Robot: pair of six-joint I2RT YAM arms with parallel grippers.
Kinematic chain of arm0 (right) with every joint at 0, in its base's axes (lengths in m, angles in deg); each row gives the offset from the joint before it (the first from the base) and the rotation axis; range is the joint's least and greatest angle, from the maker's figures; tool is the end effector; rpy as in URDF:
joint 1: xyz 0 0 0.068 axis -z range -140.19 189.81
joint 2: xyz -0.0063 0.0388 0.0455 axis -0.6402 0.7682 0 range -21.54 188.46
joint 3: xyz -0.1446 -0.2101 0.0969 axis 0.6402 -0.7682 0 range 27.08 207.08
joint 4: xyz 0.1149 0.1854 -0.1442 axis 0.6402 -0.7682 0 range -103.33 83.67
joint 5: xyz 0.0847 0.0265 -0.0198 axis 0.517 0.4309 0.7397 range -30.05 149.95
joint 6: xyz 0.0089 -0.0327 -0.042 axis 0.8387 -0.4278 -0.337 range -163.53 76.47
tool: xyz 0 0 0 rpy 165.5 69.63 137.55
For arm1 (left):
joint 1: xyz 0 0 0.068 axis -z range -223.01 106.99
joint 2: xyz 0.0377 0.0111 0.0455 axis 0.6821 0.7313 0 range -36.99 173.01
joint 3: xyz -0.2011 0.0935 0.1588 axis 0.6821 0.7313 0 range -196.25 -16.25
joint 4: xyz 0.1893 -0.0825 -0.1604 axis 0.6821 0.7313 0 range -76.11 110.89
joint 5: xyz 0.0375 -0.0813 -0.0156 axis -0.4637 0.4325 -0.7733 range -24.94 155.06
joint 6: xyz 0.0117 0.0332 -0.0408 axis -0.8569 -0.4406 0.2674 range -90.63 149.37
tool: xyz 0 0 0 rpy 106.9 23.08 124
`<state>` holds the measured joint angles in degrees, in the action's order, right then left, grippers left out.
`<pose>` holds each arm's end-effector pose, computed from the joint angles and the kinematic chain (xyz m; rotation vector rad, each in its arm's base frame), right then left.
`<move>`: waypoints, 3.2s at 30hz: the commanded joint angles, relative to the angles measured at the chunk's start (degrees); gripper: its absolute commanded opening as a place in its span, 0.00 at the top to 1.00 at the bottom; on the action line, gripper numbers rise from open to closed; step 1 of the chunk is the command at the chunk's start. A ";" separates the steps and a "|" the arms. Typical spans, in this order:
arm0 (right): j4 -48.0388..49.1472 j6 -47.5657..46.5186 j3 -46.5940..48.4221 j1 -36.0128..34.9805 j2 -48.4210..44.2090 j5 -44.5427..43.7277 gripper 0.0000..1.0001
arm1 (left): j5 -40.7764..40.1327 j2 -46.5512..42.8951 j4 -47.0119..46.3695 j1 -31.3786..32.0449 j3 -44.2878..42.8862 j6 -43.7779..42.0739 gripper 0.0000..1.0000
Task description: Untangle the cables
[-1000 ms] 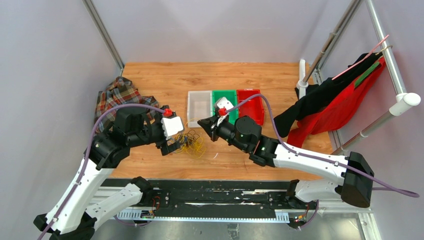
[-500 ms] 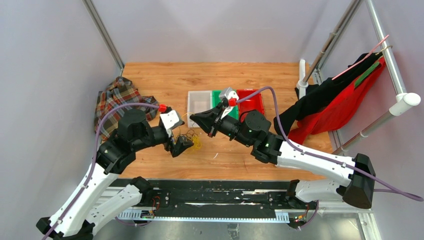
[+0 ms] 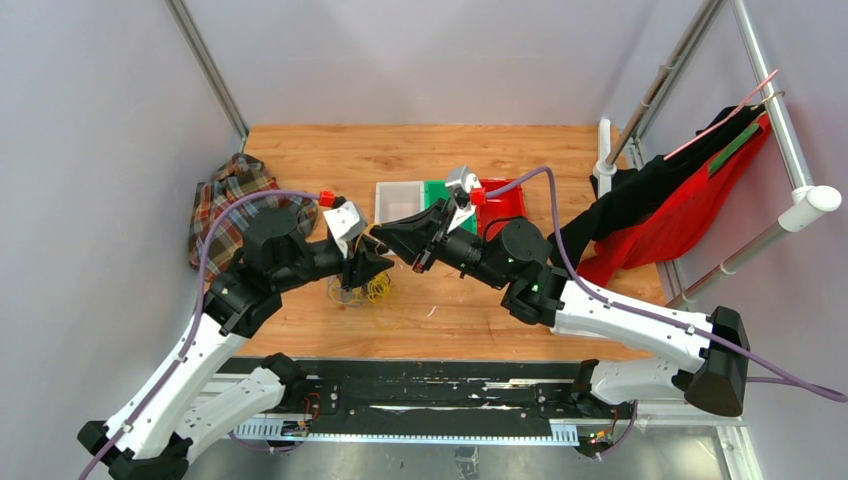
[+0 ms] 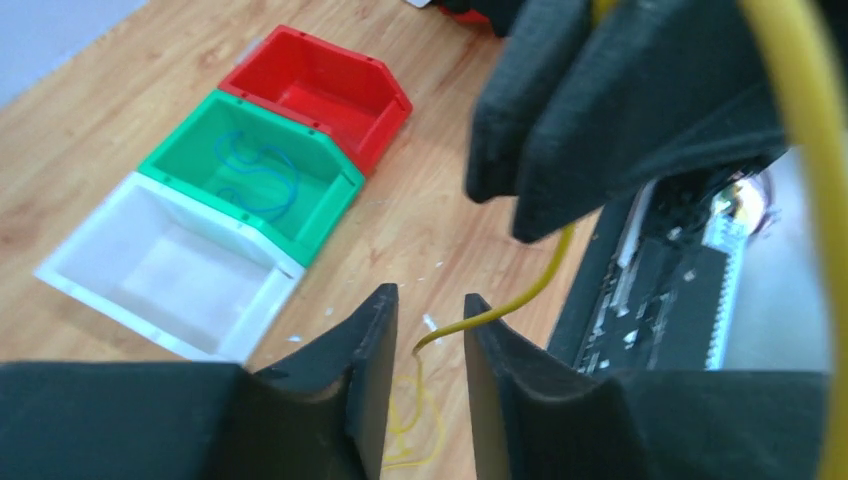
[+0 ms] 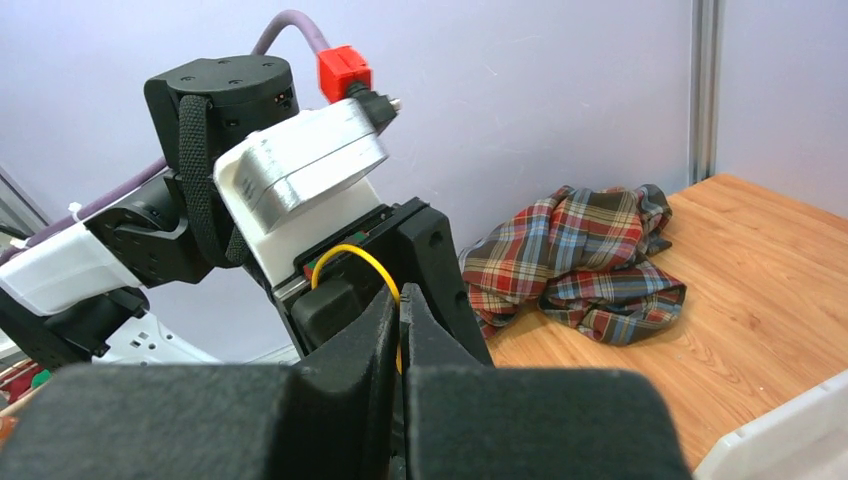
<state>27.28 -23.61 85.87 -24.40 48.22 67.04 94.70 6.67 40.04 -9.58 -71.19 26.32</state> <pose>0.1185 0.2554 0.4155 -0.5957 1.1467 1.3525 0.1230 -0.1023 0.3756 0.9318 1.6309 -0.8411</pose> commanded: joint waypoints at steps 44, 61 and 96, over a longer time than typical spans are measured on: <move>-0.01 -15.30 2.19 -3.38 7.11 -5.59 0.38 | -0.41 9.22 19.90 -0.65 -32.45 -12.96 1.00; 6.55 -12.34 -8.11 -0.60 17.44 -14.82 0.65 | 0.76 14.04 24.33 -0.65 -49.58 -14.00 1.00; -4.97 -15.38 -16.38 -0.32 -1.95 -24.16 0.32 | -6.46 16.79 13.32 -0.65 -43.94 -17.45 1.00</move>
<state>27.72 -33.88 66.20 -25.40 53.51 43.37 85.26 24.26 53.20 -9.91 -122.55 4.57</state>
